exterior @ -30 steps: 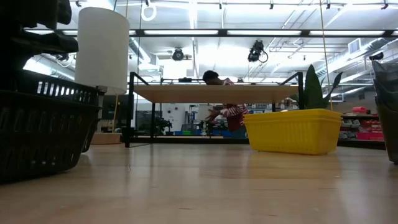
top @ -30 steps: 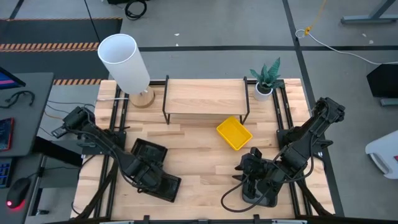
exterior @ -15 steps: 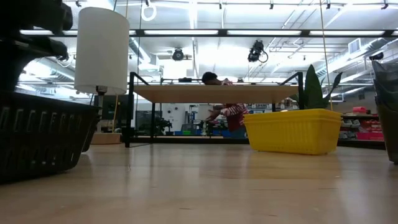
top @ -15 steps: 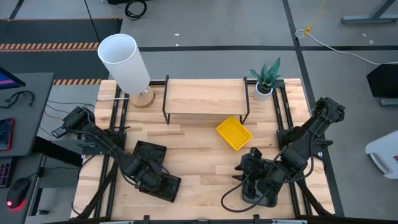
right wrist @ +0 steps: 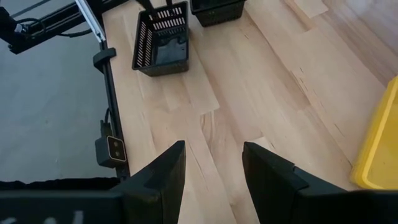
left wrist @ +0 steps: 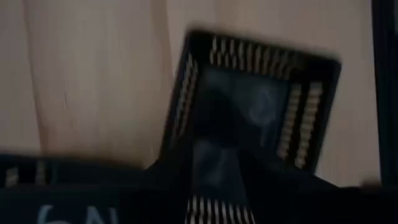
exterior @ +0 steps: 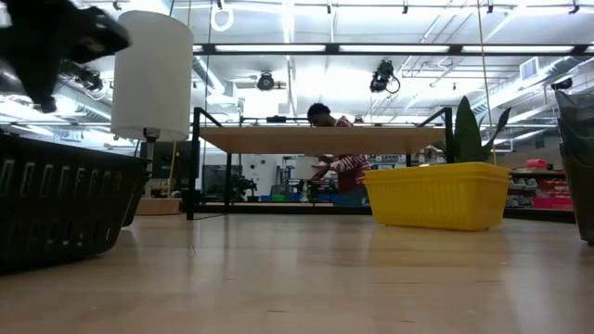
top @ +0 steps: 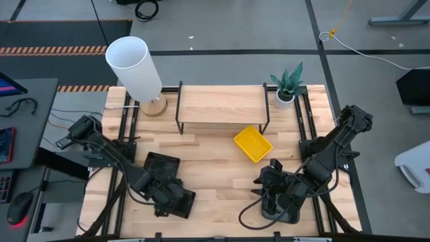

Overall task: Stack baskets on shelf by color
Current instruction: Stack the bottom black bin on top of the top black bin

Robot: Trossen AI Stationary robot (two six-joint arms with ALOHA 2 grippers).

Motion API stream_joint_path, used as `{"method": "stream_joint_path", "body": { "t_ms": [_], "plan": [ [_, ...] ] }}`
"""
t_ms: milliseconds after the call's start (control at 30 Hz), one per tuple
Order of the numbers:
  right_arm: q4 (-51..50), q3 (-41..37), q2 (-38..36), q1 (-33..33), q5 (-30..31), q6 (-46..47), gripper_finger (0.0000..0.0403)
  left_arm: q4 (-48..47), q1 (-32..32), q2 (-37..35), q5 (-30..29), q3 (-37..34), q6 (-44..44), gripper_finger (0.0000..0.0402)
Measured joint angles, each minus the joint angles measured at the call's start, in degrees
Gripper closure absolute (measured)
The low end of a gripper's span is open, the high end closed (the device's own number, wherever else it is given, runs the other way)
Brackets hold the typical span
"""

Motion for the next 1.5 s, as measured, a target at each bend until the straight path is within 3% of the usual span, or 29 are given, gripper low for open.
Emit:
{"method": "stream_joint_path", "body": {
  "t_ms": [167, 533, 700, 933, 1067, 1233, 1500],
  "plan": [
    [1.1, 0.0, 0.0, -0.3, 0.0, -0.1, 0.0239, 5.4, 1.5, 2.2, -1.7, 0.0, 5.8, 0.0275],
    [2.9, 0.0, 0.0, -0.8, 0.0, -0.3, 0.0239, 5.3, 5.8, 9.4, -1.5, -0.1, 13.8, 0.0276],
    [3.3, 0.0, 0.0, -0.8, 0.0, -0.2, 0.0239, 5.5, 7.2, 11.5, 2.4, -0.1, 14.9, 0.0276],
    [3.5, 0.0, 0.0, -1.0, 0.0, -0.1, 0.0239, 5.5, 7.5, 13.1, 2.8, -0.1, 17.2, 0.0279],
    [3.4, 0.0, 0.0, -1.2, 0.3, -0.3, 0.0239, 5.7, 7.5, 13.0, 3.1, -0.1, 17.2, 0.0308],
    [3.5, 0.0, 0.0, -1.9, 0.1, -0.7, 0.0239, 6.0, 7.6, 13.0, 4.8, -0.1, 15.2, 0.0385],
    [3.8, 0.0, 0.0, -1.9, 0.2, -1.2, 0.0239, 5.6, 7.8, 9.1, 7.8, -0.1, 9.8, 0.0396]
  ]
}}
